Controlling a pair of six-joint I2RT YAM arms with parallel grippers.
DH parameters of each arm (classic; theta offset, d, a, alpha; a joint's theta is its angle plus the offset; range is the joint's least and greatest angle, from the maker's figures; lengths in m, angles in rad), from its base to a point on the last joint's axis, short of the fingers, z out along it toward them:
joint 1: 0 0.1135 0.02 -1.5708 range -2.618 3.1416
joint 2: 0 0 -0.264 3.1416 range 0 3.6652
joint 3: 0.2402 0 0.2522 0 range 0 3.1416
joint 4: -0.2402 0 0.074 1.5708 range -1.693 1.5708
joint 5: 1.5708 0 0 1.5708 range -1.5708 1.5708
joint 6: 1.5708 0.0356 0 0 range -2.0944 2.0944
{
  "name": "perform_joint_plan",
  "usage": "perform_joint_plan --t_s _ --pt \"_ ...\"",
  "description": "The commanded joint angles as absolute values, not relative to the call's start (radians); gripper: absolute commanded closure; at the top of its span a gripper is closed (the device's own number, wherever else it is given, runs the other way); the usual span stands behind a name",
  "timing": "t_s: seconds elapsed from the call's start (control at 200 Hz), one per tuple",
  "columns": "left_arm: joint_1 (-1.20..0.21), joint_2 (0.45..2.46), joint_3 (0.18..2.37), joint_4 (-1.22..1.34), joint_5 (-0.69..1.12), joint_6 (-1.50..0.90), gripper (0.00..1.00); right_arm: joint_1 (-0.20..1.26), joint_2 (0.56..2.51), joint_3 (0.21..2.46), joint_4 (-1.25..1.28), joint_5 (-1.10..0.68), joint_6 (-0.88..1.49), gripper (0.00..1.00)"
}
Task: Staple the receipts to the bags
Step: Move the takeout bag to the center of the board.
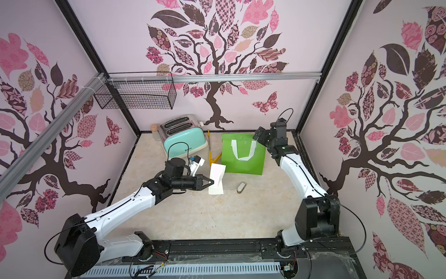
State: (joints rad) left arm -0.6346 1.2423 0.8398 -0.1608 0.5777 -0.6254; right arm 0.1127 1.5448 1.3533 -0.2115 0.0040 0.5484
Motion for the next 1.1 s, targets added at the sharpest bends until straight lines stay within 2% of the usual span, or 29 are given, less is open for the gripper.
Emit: perform_joint_plan --t_s 0.0,0.23,0.515,0.75,0.92,1.096 --pt "-0.63 1.216 0.879 -0.213 0.56 -0.567 1.0 0.101 1.666 1.481 -0.293 -0.025 0.499 0.0" --pt "-0.629 1.213 0.876 -0.217 0.565 -0.544 1.0 0.1 1.805 1.574 -0.379 -0.233 0.441 0.01" --pt "-0.623 1.235 0.89 -0.207 0.57 -0.536 1.0 0.111 1.797 1.486 -0.34 -0.448 0.419 0.05" --pt "-0.621 1.246 0.884 -0.178 0.574 -0.548 1.0 0.197 1.771 1.444 -0.338 -0.462 0.442 0.05" --pt "-0.622 1.246 0.868 -0.129 0.562 -0.57 1.0 0.259 1.733 1.379 -0.26 -0.448 0.543 0.04" --pt "-0.624 1.242 0.813 0.01 0.535 -0.661 1.0 0.327 1.671 1.344 -0.243 -0.366 0.597 0.03"
